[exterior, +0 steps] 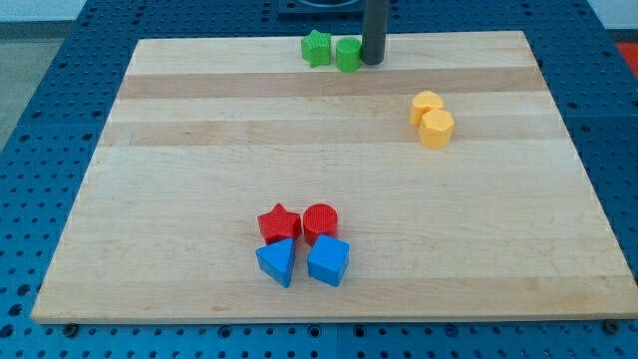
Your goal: Push the yellow blocks into the green blocks
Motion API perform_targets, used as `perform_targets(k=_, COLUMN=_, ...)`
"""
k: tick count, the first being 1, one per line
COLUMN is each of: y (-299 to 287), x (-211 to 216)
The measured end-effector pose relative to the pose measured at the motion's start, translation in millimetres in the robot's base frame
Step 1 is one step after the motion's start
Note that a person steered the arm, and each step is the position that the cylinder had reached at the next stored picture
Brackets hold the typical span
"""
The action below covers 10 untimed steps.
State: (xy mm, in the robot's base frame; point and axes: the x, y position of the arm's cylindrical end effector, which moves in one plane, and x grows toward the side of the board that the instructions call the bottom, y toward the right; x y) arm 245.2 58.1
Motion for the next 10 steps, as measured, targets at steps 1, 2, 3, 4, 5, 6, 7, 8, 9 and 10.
perform_targets(k=1, y=7.6, x=0.2)
perform_targets(k=2, y=39.3, x=12.3)
perform_targets(k=3, y=68.9, x=40.4)
perform_targets(k=4, y=91.7, x=71.2)
perform_targets(k=5, y=100.5, x=97.5)
perform_targets(k=6, y=93.1, x=115.4)
perform_targets(k=7, y=71.1, x=124.7)
perform_targets(k=8, y=44.5, x=128.6)
perform_targets(k=9, y=17.4, x=128.4)
perform_targets(k=10, y=-5.2, x=117.5)
